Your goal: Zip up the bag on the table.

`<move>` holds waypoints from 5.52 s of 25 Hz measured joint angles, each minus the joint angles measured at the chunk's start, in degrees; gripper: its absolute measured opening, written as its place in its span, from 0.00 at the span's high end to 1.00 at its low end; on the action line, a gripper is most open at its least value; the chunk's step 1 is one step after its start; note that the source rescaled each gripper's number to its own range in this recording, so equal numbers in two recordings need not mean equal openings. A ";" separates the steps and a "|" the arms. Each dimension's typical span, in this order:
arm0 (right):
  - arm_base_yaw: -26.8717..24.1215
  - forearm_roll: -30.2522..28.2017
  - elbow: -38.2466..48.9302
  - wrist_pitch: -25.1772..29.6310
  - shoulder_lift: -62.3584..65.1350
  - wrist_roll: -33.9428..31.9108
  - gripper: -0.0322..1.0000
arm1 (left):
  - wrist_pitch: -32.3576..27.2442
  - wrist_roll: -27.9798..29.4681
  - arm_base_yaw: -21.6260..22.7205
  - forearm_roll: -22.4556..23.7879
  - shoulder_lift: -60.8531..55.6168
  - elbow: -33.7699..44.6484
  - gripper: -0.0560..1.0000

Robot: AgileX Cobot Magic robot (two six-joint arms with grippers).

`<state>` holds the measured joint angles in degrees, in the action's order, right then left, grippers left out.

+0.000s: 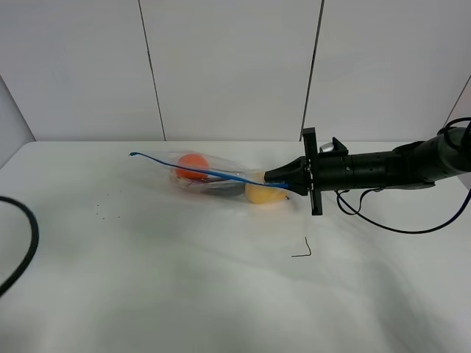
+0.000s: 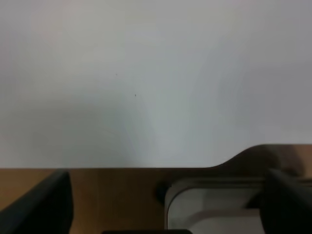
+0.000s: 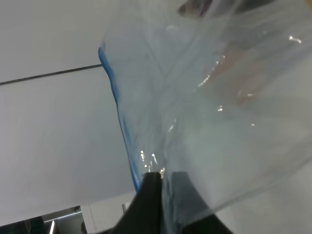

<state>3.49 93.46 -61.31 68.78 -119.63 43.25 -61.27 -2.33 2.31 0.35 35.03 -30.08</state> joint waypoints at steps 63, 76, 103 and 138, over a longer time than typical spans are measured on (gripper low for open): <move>0.00 -37.67 -13.19 -0.05 0.00 -17.48 0.00 | 0.92 0.73 -0.87 -0.35 -35.15 1.63 0.00; 0.85 -81.04 -39.90 0.50 0.06 -38.00 0.00 | 0.92 0.79 -0.87 -0.35 -35.15 1.63 0.00; 0.85 -89.58 -8.43 0.59 31.47 -40.10 0.00 | 0.96 0.85 -0.87 0.00 -35.15 1.63 0.00; -4.08 -89.62 33.03 -9.93 113.89 -39.65 0.00 | 0.96 0.85 -0.87 0.00 -35.15 1.63 0.00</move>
<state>-0.59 3.83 -28.28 58.85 -5.74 3.60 -60.32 -1.48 1.44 0.35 -0.12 -28.45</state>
